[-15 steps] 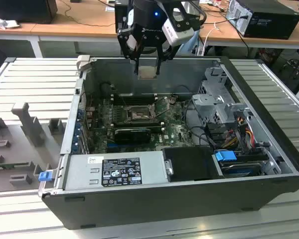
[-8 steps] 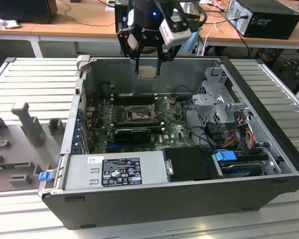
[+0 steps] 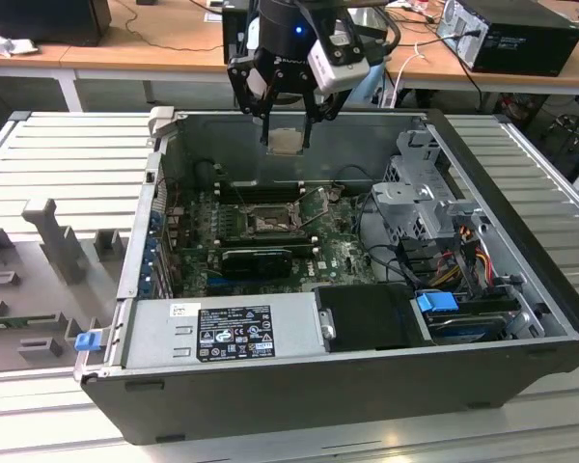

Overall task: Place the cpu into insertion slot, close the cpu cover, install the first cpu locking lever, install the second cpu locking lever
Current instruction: 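Place the cpu into insertion slot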

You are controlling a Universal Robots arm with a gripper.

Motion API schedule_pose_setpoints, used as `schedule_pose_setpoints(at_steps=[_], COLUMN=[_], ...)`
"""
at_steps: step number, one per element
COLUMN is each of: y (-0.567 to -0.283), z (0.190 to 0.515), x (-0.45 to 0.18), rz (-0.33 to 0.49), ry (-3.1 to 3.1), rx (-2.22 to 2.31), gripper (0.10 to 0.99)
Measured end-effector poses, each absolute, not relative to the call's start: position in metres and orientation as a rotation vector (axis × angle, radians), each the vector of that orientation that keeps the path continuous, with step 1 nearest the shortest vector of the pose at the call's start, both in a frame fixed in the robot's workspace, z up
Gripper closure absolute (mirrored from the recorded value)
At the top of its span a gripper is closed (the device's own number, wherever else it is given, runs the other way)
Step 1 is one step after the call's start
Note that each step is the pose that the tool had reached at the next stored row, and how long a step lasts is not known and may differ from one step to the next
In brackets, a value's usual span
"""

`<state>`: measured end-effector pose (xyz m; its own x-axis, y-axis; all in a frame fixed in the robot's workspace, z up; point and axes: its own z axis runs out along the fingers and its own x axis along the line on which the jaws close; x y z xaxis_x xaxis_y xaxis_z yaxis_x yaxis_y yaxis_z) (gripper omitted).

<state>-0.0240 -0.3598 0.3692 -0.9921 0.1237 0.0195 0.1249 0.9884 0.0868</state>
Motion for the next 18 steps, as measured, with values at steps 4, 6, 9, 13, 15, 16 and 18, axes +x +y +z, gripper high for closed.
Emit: schedule_pose_setpoints(at_steps=[4, 6, 9, 13, 15, 16, 18], y=[-0.3598, -0.3598, -0.3598, -0.3598, -0.3598, -0.3598, -0.3598], z=[0.3691, 0.369, 0.369, 0.3689, 0.369, 0.3689, 0.3689], x=[-0.024, -0.024, -0.024, -0.024, -0.024, -0.024, -0.024], rz=[-0.138, -0.138, -0.138, -0.139, -0.139, -0.139, -0.139], ry=[-3.117, -3.116, -3.114, -3.111, -3.11, -3.109, -3.108], rx=[-0.221, -0.253, -0.281, -0.321, -0.343, -0.352, -0.368], gripper=[0.557, 0.557, 0.557, 0.557, 0.557, 0.557, 0.557])
